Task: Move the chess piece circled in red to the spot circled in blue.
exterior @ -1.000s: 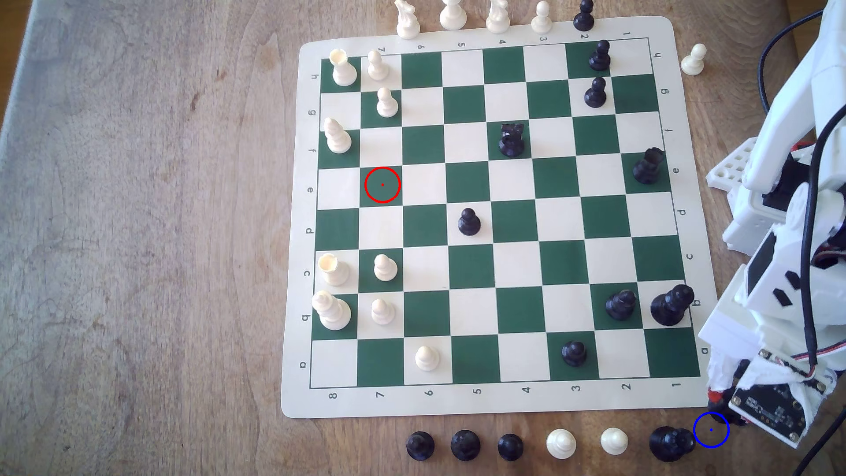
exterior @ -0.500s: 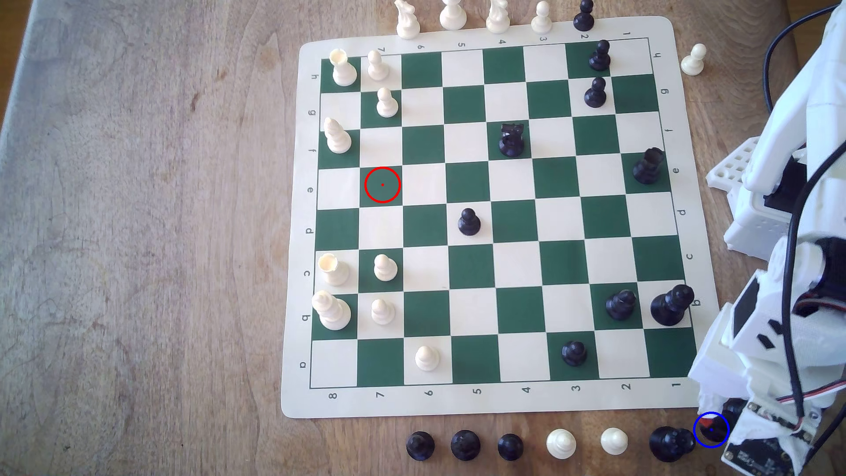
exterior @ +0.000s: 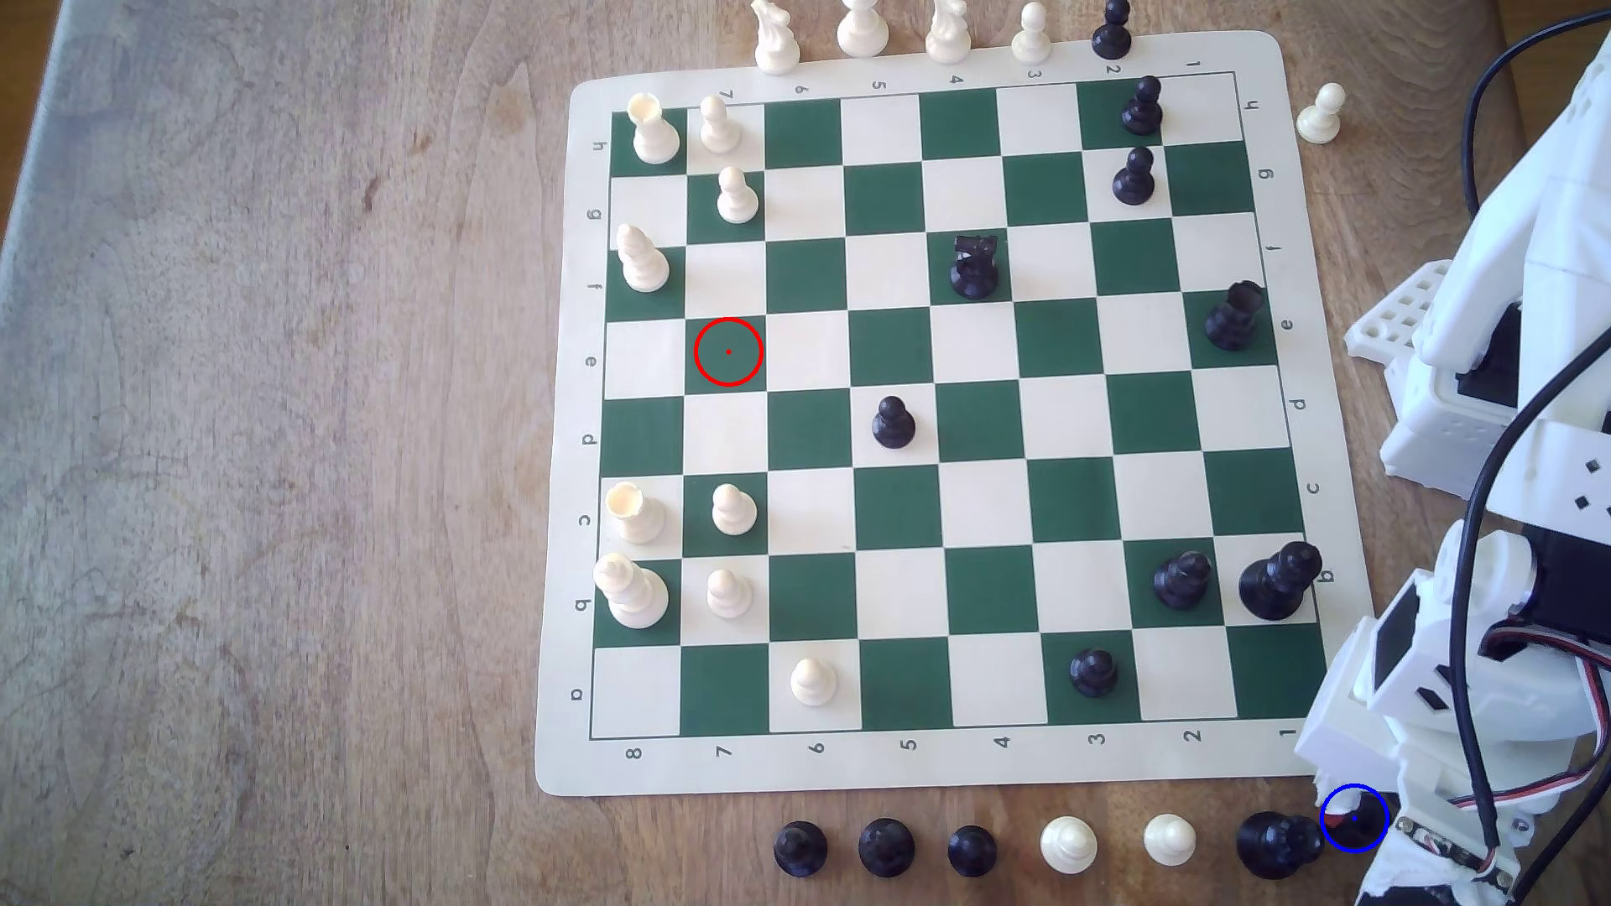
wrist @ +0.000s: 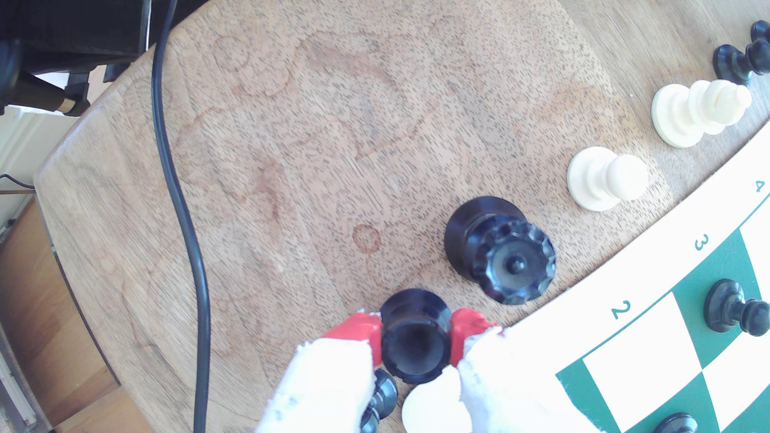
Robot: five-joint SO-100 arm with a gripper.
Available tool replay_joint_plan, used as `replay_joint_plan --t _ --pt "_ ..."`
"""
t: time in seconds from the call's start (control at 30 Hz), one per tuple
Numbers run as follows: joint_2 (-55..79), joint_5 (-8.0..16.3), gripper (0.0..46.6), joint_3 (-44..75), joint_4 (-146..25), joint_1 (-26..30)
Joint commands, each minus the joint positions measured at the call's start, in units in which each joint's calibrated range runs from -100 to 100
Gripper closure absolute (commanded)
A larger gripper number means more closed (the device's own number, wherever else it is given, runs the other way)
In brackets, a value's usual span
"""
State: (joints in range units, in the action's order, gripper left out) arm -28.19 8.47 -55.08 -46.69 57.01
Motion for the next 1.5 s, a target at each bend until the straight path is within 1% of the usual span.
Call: replay_joint_plan --t 0.0,0.23,0.33,0.37,0.53,0.67,0.87,1.03,1.27,1.37,1.4,1.47 --pt "0.5 0.3 46.4 0.2 1.4 1.7" --pt "1.8 0.6 45.8 0.1 2.4 1.7" --pt "1.8 0.7 43.4 0.0 2.5 1.7" --pt "1.8 0.7 41.4 -0.1 2.5 1.7" --pt "1.5 0.7 37.1 -0.2 2.5 1.7" --pt "1.4 0.8 35.2 -0.4 2.3 1.7" --pt "1.2 0.9 34.2 -0.2 1.7 1.7" --pt "-0.1 1.3 31.5 0.8 0.3 1.5" --pt "-2.5 1.2 31.0 3.0 -2.9 0.1" --pt "-4.4 1.7 30.7 5.2 -5.1 -0.4" --pt "-6.5 2.2 30.0 8.6 -8.5 -0.4" --pt "-7.9 2.5 29.5 12.3 -11.9 -0.4"
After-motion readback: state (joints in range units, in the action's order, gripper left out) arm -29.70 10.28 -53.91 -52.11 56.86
